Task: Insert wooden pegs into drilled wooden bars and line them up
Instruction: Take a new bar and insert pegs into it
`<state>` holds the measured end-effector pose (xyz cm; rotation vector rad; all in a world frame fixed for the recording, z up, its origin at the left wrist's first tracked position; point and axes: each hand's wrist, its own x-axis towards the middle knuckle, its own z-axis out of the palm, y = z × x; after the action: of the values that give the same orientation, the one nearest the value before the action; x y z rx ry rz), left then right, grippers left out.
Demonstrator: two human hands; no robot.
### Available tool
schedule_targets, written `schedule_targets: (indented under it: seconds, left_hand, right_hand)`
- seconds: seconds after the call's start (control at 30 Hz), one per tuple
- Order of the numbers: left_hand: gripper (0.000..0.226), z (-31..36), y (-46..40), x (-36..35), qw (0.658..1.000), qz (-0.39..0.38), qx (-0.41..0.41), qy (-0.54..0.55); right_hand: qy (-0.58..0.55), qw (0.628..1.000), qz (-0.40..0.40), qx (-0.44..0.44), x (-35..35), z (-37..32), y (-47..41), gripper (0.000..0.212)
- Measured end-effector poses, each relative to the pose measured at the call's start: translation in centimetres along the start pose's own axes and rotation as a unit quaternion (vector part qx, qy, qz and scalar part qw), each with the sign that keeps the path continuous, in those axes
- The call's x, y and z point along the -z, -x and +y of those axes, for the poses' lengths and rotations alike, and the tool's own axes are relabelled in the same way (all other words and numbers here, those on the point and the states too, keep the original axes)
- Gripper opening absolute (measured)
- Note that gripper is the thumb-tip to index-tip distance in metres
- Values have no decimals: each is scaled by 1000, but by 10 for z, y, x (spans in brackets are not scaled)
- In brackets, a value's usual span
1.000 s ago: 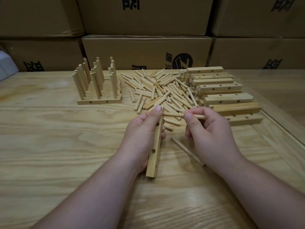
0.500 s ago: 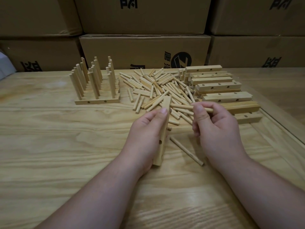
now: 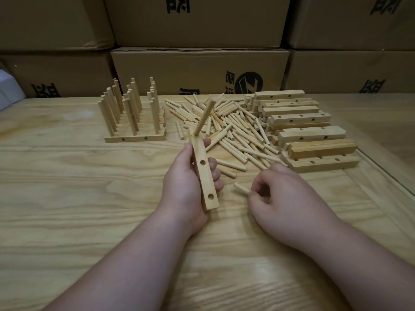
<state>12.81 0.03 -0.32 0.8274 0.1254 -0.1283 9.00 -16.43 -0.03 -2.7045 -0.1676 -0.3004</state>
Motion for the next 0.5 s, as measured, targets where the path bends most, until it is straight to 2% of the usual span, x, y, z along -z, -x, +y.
schedule_targets:
  seconds: [0.13, 0.23, 0.5]
  left_hand:
    - [35, -2, 1, 1, 999, -28, -7, -20]
    - [30, -4, 2, 0, 998, -36, -18, -55]
    - [31, -8, 3, 1, 989, -51, -50, -133]
  right_hand:
    - [-119, 988, 98, 18, 3, -1, 0, 5]
    - [-198, 968, 139, 64, 3, -4, 2, 7]
    - [-260, 948, 148, 110, 1, -3, 2, 10]
